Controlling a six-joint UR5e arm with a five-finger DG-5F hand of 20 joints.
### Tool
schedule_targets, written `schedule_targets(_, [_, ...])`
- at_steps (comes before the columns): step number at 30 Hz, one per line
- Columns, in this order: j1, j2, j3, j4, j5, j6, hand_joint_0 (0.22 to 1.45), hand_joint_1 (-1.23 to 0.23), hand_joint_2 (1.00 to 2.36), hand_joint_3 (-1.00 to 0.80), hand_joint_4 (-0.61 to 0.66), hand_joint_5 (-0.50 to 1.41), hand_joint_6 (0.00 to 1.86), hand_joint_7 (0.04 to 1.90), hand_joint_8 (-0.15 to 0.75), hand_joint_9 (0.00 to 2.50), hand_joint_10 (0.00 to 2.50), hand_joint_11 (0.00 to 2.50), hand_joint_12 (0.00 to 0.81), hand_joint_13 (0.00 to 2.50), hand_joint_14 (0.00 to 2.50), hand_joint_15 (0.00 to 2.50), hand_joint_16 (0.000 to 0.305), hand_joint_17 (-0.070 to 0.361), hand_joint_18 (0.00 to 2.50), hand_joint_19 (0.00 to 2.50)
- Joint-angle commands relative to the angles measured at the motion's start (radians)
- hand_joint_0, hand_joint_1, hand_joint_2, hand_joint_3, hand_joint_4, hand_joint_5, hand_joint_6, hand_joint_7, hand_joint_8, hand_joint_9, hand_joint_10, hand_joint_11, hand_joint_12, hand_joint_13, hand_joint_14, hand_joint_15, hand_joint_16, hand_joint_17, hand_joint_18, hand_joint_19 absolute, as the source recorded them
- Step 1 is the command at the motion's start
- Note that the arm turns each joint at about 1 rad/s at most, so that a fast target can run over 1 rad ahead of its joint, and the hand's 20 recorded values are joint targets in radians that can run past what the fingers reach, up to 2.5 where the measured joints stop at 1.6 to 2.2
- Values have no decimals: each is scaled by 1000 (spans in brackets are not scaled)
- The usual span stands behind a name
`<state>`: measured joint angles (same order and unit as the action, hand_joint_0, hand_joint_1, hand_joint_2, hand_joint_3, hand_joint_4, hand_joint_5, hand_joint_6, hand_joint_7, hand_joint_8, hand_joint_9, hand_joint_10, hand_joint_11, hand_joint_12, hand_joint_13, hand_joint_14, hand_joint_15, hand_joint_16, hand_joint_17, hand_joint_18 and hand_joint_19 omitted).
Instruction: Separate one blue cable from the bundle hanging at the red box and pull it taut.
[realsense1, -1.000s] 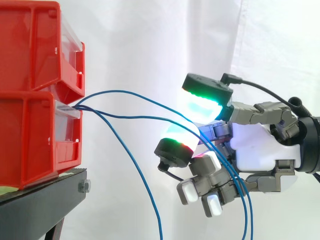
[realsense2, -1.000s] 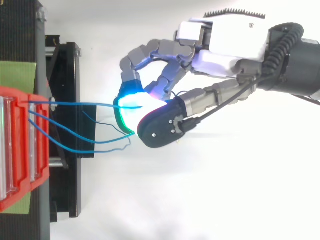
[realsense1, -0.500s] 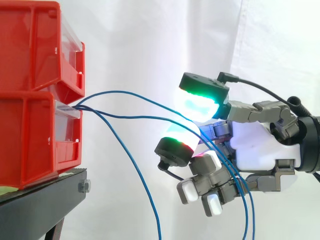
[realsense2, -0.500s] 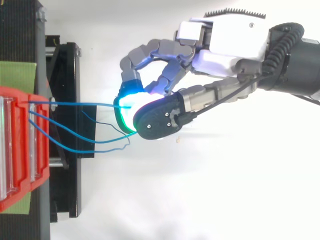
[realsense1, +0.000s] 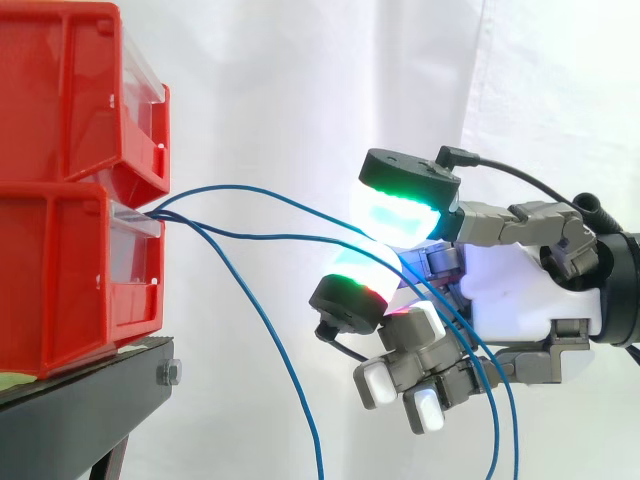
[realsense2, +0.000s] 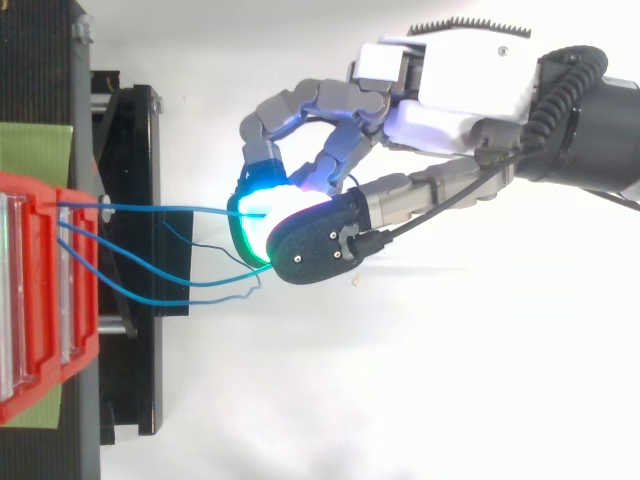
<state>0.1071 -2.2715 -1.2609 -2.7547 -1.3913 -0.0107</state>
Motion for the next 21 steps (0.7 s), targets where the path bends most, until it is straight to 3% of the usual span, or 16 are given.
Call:
schedule_targets(1, [0,0,0,1,0,-2,561,-665,1015,-309,191,-173,844,1268,389,1041,25,968,434,809,23,668,59,134,873,684])
schedule_targets(5, [-1,0,0,1,0,-2,541,-566,1007,-423,195,-170,841,1257,393,1053,25,969,437,814,23,671,61,136,881,678])
schedule_targets(9, [0,0,0,1,0,-2,563,-513,1008,-416,189,-168,835,1255,389,1053,25,973,432,809,22,677,59,134,869,694])
schedule_targets(17, [0,0,0,0,0,-3,567,-660,1026,-59,214,-166,858,1414,400,1055,28,996,437,810,23,666,59,133,874,679])
schedule_targets(21, [0,1,0,1,0,-3,583,-705,1024,-5,203,-167,872,1430,405,1050,25,992,451,814,22,661,62,140,899,660])
